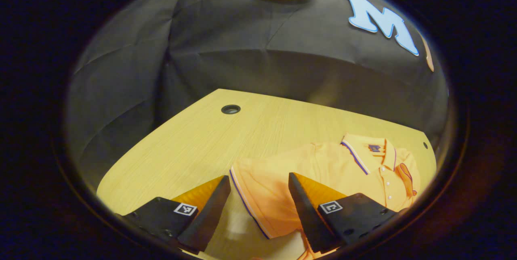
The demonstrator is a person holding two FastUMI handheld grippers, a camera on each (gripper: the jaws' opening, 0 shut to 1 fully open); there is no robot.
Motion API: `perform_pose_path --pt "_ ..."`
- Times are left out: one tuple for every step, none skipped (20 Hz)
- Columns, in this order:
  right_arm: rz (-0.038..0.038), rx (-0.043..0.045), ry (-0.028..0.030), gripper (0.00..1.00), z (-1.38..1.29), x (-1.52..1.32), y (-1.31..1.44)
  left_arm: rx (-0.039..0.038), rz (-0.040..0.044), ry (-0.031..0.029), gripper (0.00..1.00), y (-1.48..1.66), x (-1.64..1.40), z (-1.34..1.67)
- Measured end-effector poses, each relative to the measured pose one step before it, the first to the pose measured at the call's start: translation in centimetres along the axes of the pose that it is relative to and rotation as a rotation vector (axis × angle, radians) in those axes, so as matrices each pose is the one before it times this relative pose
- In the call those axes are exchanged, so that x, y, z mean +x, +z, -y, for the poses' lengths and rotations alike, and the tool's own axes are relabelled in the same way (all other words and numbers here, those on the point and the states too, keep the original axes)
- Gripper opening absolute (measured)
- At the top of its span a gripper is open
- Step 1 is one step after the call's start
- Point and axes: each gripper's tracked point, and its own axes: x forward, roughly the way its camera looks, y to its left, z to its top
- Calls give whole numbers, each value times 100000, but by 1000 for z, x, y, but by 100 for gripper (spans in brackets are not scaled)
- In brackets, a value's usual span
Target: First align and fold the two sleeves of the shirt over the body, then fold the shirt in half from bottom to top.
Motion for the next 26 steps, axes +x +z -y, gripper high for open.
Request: perform_pose_path --pt "-914 126 115 90 47 -109 -315 821 -1173 1020 94 -368 533 -298" --pt "-1053 285 189 90 52 -15 -431 366 -973 120 94 -232 448 -110" --pt "-865 560 -84 90 90 -75 -227 13 -906 -33 94 -140 194 -33" --pt "-572 678 -124 91 85 -65 -191 9 -817 -180 94 -193 397 12" --pt "-490 710 -60 91 66 -70 -53 324 -1265 326 94 -498 343 47" --pt "-367 597 101 91 43 -69 -207 1704 126 808 94 -31 418 -175" --pt "-165 256 -96 91 41 -71 -26 1006 167 -490 95 135 13 408" --pt "-450 69 42 90 88 -23 -136 1100 -270 331 94 -49 117 99" --pt "-662 280 357 90 -62 38 -166 1916 -538 -350 94 -44 101 125" --pt "-581 559 510 90 -141 -23 -274 984 -23 -1716 94 188 -57 418" --pt "-480 748 593 90 -116 -4 -231 1381 -538 -1705 93 0 108 126" --pt "-367 643 602 91 -151 -8 -130 826 -1 -1437 93 177 25 311" --pt "-263 519 419 91 -69 30 -138 860 -465 -1078 88 -66 49 328" --pt "-296 358 450 91 -76 4 -154 1074 99 -963 78 -44 32 367" --pt "-303 159 303 91 -19 -100 -64 1020 -365 -184 67 19 246 285" --pt "-215 27 210 91 77 -97 -210 1514 -131 339 46 30 86 177" --pt "-41 -55 31 91 110 -107 -112 2187 -697 340 32 -27 3 218" --pt "2 49 -216 91 193 -164 7 2869 -917 784 17 4 -67 170" --pt "110 266 -425 91 277 -189 -147 2441 -765 75 12 17 78 288" --pt "6 519 -594 91 382 -226 -71 1112 82 -254 12 114 -67 341" --pt "87 636 -719 89 392 -116 -102 471 461 1353 11 296 -232 -17" --pt "48 745 -963 91 504 -164 -33 -156 1320 492 6 562 -273 105" --pt "-116 1029 -988 89 571 -185 -248 -413 1667 -480 6 642 -393 360" --pt "-146 1330 -776 90 480 -123 -24 255 1709 -265 6 692 -429 262" --pt "-240 1401 -604 90 426 -36 -207 591 1680 -337 6 700 -378 451" --pt "-292 1116 -665 90 477 11 -120 735 1413 -650 6 695 -421 575"
